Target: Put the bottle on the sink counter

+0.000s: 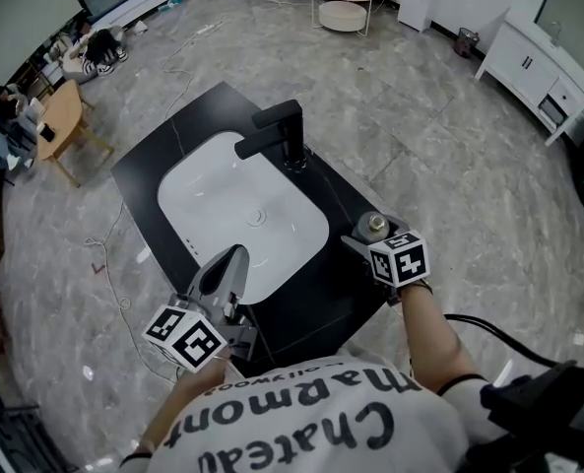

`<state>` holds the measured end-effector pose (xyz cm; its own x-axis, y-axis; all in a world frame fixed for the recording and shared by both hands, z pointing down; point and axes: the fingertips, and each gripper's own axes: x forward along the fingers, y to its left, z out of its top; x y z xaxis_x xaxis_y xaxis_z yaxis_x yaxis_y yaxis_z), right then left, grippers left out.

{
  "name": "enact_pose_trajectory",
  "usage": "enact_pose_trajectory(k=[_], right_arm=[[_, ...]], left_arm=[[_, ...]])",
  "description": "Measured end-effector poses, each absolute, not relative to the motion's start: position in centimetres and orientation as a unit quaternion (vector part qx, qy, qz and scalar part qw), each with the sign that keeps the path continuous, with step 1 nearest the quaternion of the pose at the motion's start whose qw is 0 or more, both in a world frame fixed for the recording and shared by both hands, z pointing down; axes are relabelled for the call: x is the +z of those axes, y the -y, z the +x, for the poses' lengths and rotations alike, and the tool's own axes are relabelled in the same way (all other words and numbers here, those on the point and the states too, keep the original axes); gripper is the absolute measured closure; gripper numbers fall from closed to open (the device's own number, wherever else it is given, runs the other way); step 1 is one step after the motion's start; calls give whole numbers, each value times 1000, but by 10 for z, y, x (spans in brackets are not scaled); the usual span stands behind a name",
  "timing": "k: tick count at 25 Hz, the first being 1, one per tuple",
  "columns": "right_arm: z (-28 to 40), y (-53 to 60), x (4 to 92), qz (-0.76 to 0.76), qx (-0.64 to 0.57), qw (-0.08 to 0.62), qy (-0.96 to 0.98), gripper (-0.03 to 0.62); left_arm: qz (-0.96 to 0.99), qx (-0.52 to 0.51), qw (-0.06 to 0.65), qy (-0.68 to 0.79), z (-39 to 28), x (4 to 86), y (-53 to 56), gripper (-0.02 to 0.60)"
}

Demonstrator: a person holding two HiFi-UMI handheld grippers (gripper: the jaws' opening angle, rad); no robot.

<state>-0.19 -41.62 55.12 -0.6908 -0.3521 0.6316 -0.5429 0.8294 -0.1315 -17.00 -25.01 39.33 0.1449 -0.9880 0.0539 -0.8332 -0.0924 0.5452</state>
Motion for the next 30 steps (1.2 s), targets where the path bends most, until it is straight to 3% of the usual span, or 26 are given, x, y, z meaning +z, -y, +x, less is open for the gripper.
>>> enact_pose_trajectory(k=[12, 22, 30], right_arm=[[41, 383, 509, 315, 161, 273, 895, 249], [69, 272, 422, 385, 257, 65, 884, 250], [24, 146, 383, 353, 288, 40, 889, 252]], left_arm=[[738, -180, 228, 609, -171, 378, 224, 566], [782, -207, 189, 557, -176, 335, 117, 566], [800, -208, 171, 535, -174, 319, 17, 566]])
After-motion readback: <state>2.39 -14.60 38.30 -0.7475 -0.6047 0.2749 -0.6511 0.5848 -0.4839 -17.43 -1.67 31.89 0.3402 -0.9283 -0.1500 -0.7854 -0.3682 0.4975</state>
